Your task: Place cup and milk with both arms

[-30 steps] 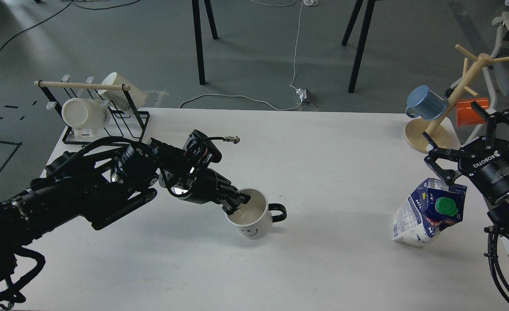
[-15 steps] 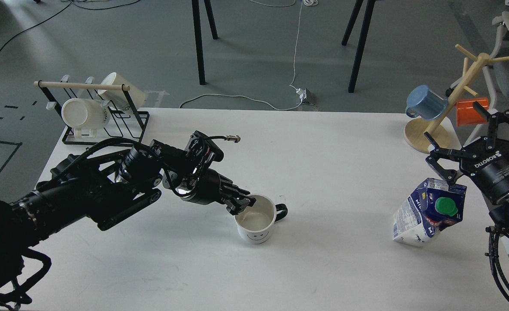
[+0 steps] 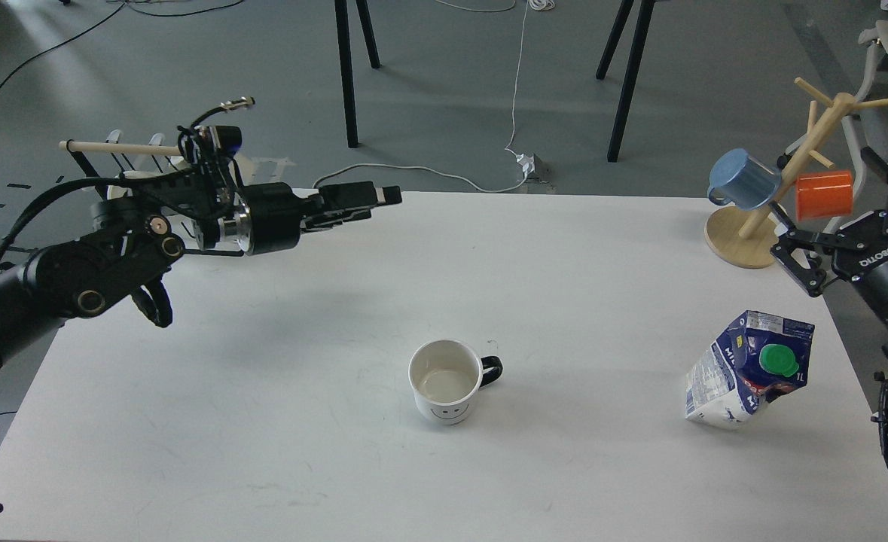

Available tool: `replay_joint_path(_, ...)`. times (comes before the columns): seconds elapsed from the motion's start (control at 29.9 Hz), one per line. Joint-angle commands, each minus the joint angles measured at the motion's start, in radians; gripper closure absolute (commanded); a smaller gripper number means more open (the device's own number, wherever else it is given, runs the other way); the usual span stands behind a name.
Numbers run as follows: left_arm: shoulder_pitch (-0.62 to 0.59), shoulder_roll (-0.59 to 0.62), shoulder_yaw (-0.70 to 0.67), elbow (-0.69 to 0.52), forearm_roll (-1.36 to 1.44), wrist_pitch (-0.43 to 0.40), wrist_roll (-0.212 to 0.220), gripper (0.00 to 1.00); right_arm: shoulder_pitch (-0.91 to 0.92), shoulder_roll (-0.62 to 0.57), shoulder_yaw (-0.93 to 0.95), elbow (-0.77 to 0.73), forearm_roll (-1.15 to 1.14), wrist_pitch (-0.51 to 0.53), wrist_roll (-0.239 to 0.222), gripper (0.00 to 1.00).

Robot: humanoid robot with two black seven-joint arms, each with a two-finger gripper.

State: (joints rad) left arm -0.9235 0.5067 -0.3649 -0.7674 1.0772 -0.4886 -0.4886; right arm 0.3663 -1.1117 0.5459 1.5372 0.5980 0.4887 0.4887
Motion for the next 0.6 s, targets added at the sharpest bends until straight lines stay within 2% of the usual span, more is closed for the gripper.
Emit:
replay_joint_path(0.0,0.009,0.084,-0.092,0.106,-0.263,0.000,0.000,0.04,-0.001,-0.074,0.014,0.000,0.069,0.000,0.000,0.01)
replay_joint_path(0.13,0.087,0.145,-0.134,0.224,-0.576,0.000,0.000,0.04,-0.042,-0.196,-0.001,0.003,0.169,0.000,0.000,0.01)
replay_joint_path(0.27,0.127,0.153,-0.140,0.332,-0.649,0.000,0.000,0.04,-0.180,-0.292,-0.007,0.000,0.232,0.000,0.000,0.01)
replay_joint_path(0.57,0.219,0.144,-0.169,0.344,-0.902,0.000,0.000,0.03,-0.506,-0.281,-0.087,0.000,0.246,0.000,0.000,0.00)
